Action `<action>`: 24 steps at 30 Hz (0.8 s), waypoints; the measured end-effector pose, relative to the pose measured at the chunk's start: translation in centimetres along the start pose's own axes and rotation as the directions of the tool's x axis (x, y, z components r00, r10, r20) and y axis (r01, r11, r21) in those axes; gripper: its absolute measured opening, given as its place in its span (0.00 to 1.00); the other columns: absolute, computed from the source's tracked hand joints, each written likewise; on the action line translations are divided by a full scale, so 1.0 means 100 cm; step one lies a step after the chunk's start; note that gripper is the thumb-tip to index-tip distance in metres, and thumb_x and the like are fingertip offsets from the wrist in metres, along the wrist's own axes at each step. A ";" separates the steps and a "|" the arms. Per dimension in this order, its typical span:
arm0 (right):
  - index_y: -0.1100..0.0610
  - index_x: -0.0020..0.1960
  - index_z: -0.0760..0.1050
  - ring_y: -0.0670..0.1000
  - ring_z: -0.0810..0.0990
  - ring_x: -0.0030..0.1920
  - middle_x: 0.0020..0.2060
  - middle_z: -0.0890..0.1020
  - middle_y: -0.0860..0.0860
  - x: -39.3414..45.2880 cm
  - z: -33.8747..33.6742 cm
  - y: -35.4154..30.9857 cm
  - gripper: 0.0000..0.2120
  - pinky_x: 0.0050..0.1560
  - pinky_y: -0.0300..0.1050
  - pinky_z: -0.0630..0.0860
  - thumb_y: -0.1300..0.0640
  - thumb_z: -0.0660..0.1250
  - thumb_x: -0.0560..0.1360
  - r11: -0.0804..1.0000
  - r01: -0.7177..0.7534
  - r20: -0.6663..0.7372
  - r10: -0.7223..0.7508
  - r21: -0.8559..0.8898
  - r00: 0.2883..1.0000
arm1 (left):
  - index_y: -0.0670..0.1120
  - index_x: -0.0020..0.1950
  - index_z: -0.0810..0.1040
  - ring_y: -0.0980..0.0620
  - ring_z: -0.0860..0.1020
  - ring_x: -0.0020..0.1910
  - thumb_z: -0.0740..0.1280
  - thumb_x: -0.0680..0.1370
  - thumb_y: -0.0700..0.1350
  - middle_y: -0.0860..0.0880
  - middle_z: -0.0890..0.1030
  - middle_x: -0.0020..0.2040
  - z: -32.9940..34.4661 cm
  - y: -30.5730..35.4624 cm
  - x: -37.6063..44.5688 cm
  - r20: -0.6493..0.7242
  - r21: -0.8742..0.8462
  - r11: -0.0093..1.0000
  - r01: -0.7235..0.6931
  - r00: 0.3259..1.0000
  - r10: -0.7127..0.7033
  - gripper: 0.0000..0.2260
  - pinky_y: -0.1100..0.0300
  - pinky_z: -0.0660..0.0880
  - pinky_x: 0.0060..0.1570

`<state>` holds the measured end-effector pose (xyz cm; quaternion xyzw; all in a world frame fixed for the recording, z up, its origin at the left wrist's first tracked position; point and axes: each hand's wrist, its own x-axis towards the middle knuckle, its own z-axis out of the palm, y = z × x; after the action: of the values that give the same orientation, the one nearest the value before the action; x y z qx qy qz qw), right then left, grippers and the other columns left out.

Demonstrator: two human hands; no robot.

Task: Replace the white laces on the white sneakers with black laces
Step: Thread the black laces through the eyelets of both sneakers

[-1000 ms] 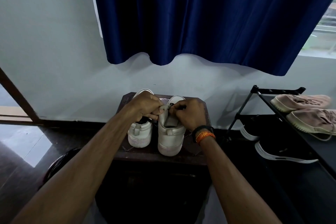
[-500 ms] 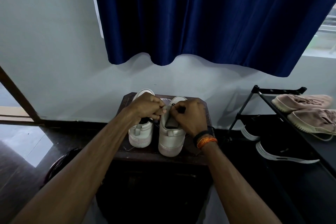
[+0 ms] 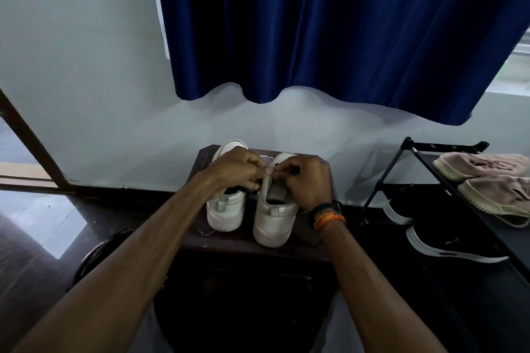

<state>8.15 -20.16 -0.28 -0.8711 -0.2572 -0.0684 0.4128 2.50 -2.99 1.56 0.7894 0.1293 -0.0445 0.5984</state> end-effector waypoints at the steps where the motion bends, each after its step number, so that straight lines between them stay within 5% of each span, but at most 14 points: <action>1: 0.52 0.42 0.86 0.43 0.83 0.39 0.37 0.86 0.45 0.000 -0.001 -0.001 0.05 0.46 0.45 0.80 0.60 0.78 0.68 1.000 -0.011 -0.004 0.011 0.026 1.000 | 0.40 0.52 0.83 0.45 0.85 0.49 0.69 0.80 0.41 0.39 0.85 0.52 -0.001 0.001 0.001 -0.003 -0.001 1.000 0.011 1.000 -0.011 0.05 0.52 0.83 0.52; 4: 0.55 0.42 0.82 0.41 0.83 0.39 0.36 0.85 0.45 -0.001 -0.002 -0.002 0.07 0.44 0.42 0.80 0.61 0.79 0.68 0.997 -0.026 -0.003 0.027 0.079 1.000 | 0.39 0.52 0.80 0.47 0.84 0.44 0.63 0.83 0.38 0.39 0.84 0.51 -0.003 0.004 0.002 0.027 0.042 0.999 0.013 1.000 -0.014 0.07 0.55 0.84 0.46; 12: 0.56 0.47 0.80 0.38 0.84 0.39 0.36 0.86 0.46 0.000 -0.005 0.001 0.09 0.40 0.33 0.78 0.66 0.76 0.70 0.990 -0.021 0.071 0.011 0.142 0.997 | 0.41 0.49 0.81 0.42 0.86 0.39 0.64 0.76 0.29 0.41 0.85 0.42 -0.001 0.020 0.004 0.045 0.399 0.913 -0.083 0.996 0.071 0.11 0.42 0.83 0.48; 19: 0.52 0.50 0.82 0.41 0.81 0.44 0.44 0.86 0.46 -0.001 -0.006 0.009 0.16 0.45 0.30 0.76 0.67 0.74 0.66 0.999 0.019 0.035 -0.018 -0.027 0.999 | 0.37 0.48 0.78 0.44 0.86 0.34 0.63 0.77 0.34 0.44 0.83 0.39 0.002 0.019 0.008 -0.061 0.399 0.917 -0.026 0.997 0.055 0.04 0.43 0.83 0.49; 24: 0.50 0.55 0.80 0.52 0.78 0.54 0.53 0.78 0.49 -0.013 -0.006 0.019 0.20 0.54 0.47 0.78 0.56 0.78 0.64 0.987 -0.120 -0.104 0.109 -0.105 0.989 | 0.36 0.46 0.78 0.45 0.86 0.34 0.63 0.76 0.33 0.41 0.85 0.39 0.002 0.022 0.004 -0.144 0.359 0.933 0.025 0.989 0.029 0.05 0.46 0.83 0.50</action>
<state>8.08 -22.11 -1.57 -0.9015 -0.1821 -0.1013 0.3793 3.44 -3.66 3.43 0.8869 0.1616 -0.0086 0.4326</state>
